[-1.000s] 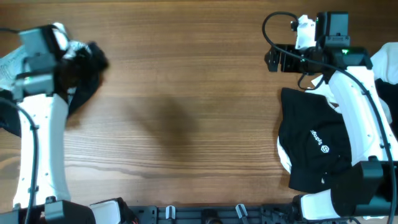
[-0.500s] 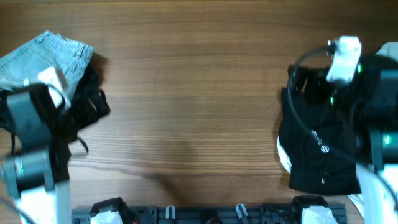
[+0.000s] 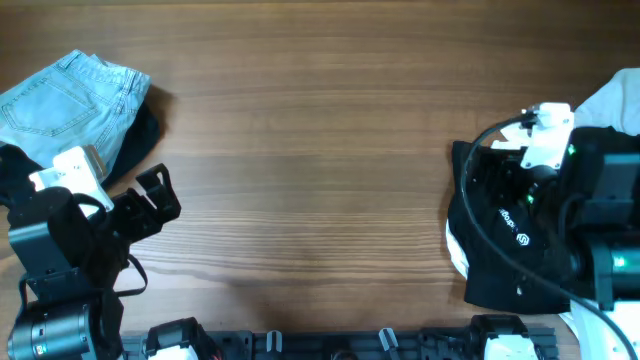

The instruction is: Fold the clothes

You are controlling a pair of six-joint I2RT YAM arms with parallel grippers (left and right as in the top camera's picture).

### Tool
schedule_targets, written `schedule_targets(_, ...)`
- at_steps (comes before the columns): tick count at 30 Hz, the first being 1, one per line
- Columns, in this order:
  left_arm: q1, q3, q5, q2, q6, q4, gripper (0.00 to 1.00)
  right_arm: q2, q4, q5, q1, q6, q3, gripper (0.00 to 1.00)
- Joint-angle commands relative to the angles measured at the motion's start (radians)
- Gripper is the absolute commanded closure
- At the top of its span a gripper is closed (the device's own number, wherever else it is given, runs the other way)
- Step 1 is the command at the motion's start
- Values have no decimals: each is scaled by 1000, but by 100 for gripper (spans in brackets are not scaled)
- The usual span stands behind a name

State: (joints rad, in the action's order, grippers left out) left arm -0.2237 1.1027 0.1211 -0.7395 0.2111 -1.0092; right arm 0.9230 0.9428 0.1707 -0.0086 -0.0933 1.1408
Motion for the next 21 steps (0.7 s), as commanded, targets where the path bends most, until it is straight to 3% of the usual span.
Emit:
schedule_targets(1,-3,-8,16,3,6,2,0,63,2,-22,-2,-6,-6,0)
schedule_targets(6,-3,-8,16,3,6,2,0,-27,-166,-9,-2,65,-99,0)
schedule_targets(16,-3,-8,16,3,6,3,0,-778,-697,-14,-2,93,-789,0)
schedule_targets(19,-3,-8,16,3,6,2,0,-920,-851,-14,-2,93,-948,0)
schedule_targets(21,-3,-8,16,3,6,2,0,-914,-969,-15,-2,100,-1014,0)
